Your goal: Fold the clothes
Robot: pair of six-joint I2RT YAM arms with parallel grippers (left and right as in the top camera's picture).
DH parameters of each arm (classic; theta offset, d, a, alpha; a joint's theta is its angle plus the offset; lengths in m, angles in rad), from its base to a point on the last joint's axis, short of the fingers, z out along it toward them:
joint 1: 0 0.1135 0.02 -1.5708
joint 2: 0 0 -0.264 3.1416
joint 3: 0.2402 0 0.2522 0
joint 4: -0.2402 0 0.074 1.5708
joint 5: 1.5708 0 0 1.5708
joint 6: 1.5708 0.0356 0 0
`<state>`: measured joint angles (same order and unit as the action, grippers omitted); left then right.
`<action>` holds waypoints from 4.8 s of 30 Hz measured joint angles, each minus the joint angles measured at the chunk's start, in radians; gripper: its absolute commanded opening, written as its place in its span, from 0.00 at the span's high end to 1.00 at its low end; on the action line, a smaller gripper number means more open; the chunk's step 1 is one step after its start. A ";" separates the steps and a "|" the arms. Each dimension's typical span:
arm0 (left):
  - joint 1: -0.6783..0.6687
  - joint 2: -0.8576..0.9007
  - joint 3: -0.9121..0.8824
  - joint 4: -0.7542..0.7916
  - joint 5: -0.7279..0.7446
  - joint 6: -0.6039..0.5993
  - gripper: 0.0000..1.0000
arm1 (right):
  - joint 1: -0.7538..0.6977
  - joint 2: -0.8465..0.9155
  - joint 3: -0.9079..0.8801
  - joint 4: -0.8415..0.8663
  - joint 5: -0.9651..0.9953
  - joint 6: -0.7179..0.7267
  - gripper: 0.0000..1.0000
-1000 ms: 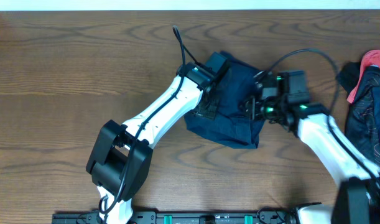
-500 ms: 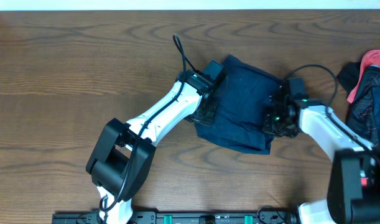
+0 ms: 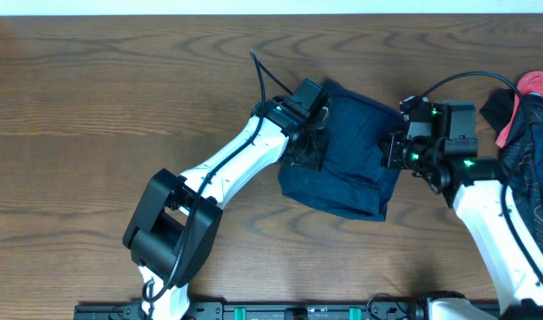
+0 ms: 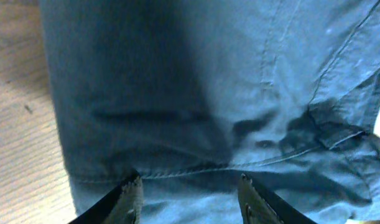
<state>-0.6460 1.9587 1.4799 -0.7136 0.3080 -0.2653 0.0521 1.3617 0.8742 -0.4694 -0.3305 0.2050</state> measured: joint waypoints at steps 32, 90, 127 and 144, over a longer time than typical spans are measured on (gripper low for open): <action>0.166 -0.348 -0.260 0.110 0.053 0.002 0.59 | -0.006 0.071 0.000 0.062 -0.162 0.014 0.99; 0.080 -0.115 -0.247 0.314 0.157 0.103 0.41 | 0.129 0.238 0.158 -0.478 -0.006 0.098 0.99; 0.060 -0.143 -0.220 0.369 0.104 0.052 0.40 | 0.088 0.255 0.150 0.224 0.148 0.073 0.99; 0.063 -0.024 -0.206 0.611 -0.002 0.138 0.41 | 0.059 0.539 0.152 0.272 0.170 0.127 0.99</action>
<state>-0.5835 1.9350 1.2743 -0.1028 0.3061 -0.1276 0.1112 1.9007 1.0260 -0.1974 -0.1604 0.3317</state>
